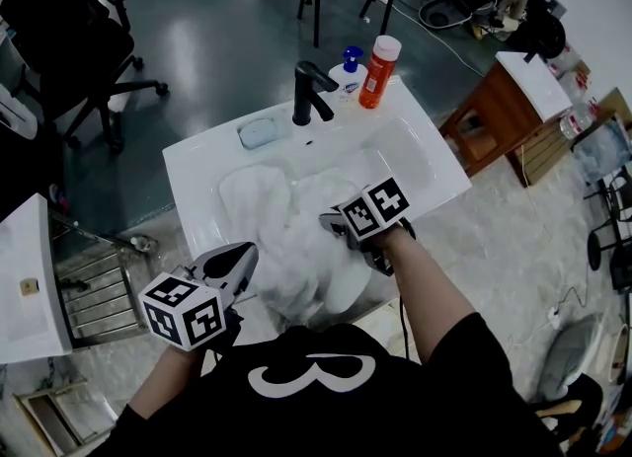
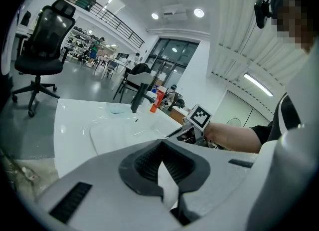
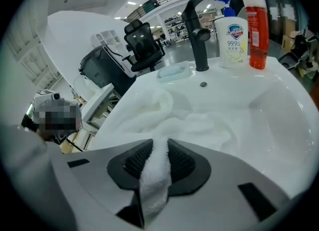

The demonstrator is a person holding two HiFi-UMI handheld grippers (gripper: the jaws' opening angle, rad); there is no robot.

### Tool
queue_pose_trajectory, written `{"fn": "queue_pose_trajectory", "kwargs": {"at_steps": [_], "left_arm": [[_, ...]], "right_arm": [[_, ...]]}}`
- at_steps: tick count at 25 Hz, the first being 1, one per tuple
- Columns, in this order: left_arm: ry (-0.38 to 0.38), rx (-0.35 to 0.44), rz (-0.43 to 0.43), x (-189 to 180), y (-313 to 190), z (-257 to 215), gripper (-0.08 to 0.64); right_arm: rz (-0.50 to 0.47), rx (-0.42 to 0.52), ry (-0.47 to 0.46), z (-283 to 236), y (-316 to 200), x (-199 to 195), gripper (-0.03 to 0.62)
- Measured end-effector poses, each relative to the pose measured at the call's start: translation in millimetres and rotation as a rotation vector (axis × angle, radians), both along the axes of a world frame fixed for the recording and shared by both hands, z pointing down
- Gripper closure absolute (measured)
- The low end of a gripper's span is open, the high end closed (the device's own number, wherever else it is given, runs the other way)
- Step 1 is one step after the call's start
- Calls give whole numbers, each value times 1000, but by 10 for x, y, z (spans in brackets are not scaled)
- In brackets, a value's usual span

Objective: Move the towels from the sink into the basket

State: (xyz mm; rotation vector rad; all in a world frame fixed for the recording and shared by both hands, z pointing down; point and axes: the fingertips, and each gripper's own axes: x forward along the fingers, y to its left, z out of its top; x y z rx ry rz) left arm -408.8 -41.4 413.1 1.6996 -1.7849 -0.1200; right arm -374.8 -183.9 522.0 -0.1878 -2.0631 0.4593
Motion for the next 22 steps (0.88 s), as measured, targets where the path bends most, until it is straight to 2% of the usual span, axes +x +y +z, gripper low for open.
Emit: {"fn": "queue_pose_trajectory", "kwargs": {"at_steps": [7,15,22], "left_arm": [[0,1,8,-29,-42,1,555],[-1,5,11,-46,-99,-22,554],[-11,10,16,14,-140,-106,555]], "right_arm": [[100,-48,-149,-339,-52,-14,523],[132,-108,-343,-904,8,59,525],[162,-150,-528,-1516,34,275,526]]}}
